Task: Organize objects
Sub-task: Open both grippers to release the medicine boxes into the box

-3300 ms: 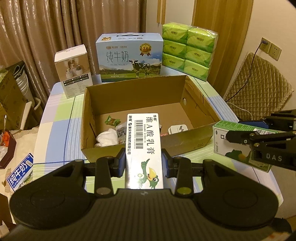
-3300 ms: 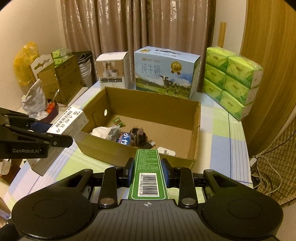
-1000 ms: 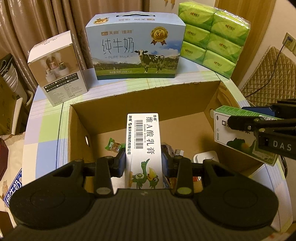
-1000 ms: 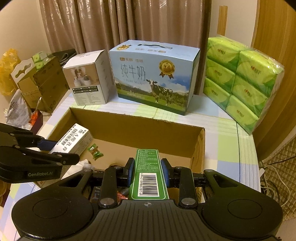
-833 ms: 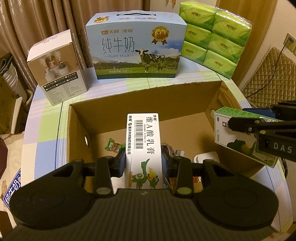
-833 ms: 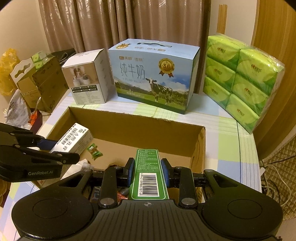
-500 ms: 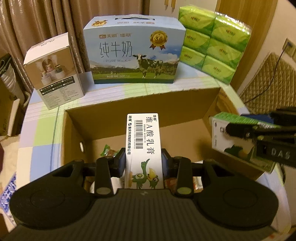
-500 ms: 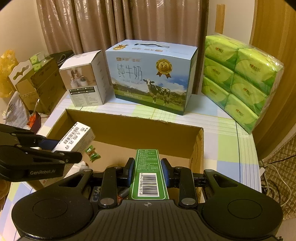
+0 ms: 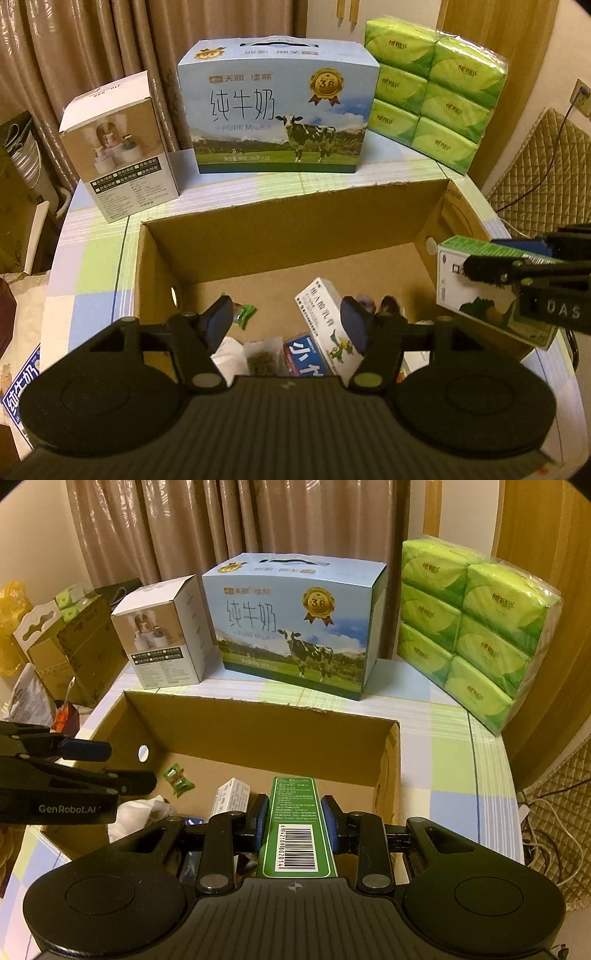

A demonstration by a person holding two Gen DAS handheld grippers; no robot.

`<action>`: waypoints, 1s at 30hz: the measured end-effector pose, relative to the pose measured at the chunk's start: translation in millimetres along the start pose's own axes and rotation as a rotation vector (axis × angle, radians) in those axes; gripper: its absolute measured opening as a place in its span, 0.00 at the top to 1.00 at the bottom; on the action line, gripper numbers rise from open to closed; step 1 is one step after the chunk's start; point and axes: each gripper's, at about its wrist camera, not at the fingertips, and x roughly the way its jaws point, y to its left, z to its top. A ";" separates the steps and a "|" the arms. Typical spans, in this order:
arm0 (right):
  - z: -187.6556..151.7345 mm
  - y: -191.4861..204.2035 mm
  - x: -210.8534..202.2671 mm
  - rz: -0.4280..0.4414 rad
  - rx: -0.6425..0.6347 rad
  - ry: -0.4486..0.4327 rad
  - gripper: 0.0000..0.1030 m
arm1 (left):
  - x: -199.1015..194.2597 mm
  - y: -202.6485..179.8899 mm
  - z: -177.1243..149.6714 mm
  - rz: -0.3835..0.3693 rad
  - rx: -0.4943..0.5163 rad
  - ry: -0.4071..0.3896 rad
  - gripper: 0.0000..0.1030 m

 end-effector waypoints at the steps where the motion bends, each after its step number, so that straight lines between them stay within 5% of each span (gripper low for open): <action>1: 0.5 0.4 -0.3 -0.001 -0.001 -0.001 0.73 | -0.2 0.0 -0.7 0.002 0.004 0.002 0.42; 12: 2.7 0.5 -0.8 -0.001 0.010 -0.018 0.73 | -0.6 2.5 -6.5 0.007 0.014 0.011 0.39; 17: 4.8 -5.4 -1.8 0.081 0.050 -0.094 0.73 | -0.8 4.4 -9.7 0.011 0.011 0.012 0.32; 18: 5.1 -7.2 -2.0 0.092 0.061 -0.101 0.61 | -1.3 4.7 -11.2 0.013 0.013 0.012 0.28; 19: 4.6 -9.4 -3.2 0.092 0.074 -0.107 0.36 | -2.2 4.8 -13.0 0.014 0.017 0.012 0.24; 20: 3.5 -10.3 -4.9 0.089 0.078 -0.117 0.29 | -3.6 5.0 -15.0 0.015 0.021 0.010 0.24; 30: -21.8 -19.8 -23.4 0.025 0.064 -0.066 0.22 | -29.6 6.8 -38.1 0.026 0.015 -0.027 0.04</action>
